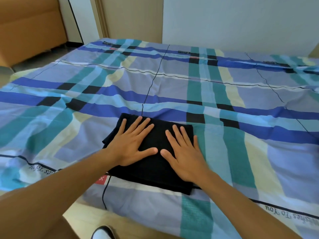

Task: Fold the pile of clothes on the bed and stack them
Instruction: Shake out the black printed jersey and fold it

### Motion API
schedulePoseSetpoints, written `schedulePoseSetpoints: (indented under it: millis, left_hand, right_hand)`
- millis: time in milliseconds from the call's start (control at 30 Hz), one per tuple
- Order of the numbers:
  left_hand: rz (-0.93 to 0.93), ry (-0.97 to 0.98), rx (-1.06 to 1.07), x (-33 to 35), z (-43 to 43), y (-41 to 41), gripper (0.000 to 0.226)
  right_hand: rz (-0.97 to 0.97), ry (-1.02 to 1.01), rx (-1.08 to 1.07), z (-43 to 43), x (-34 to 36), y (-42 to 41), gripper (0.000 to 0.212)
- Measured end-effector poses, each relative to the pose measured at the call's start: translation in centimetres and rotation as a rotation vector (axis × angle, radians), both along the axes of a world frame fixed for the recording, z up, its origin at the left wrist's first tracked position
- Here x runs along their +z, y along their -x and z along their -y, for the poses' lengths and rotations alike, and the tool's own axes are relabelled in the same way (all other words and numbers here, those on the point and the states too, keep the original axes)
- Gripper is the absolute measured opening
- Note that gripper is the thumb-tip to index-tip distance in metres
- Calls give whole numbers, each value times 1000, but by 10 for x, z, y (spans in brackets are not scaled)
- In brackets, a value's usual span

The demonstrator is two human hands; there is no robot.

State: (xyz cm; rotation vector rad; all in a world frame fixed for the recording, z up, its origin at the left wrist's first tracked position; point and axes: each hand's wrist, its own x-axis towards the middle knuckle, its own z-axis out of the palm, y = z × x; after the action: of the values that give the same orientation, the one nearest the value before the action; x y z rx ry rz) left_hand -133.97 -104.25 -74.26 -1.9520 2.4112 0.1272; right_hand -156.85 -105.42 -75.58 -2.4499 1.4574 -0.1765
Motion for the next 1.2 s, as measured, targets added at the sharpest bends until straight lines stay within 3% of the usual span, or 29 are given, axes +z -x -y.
schedulePoseSetpoints:
  millis: [133, 200, 267, 367, 567, 800, 900, 1033, 1200]
  left_hand:
    - [-145, -94, 417, 10, 2, -18, 96]
    - [-163, -152, 486, 18, -2, -26, 94]
    - [-202, -175, 450, 26, -7, -27, 89]
    - [-414, -192, 420, 36, -9, -30, 86]
    - [-758, -234, 408, 48, -10, -32, 85]
    - [-1034, -297, 307, 60, -10, -22, 69]
    - [-1042, -366, 279, 51, -9, -1, 79]
    - [-1006, -318, 230, 43, 6, 39, 100]
    - [-1018, -217, 134, 72, 25, 113, 92]
  right_hand:
    - [81, -89, -121, -7, 11, 7, 73]
    - [218, -160, -218, -14, 18, 17, 71]
    - [350, -206, -283, -19, 26, 26, 68]
    - [518, -300, -318, -14, 33, 30, 64]
    - [710, -558, -318, -8, 27, 29, 73]
    - [818, -551, -384, -9, 38, 45, 79]
    - [780, -507, -419, -5, 47, 69, 79]
    - [735, -503, -501, -3, 60, 111, 79]
    - [734, -330, -541, 3, 106, 171, 82]
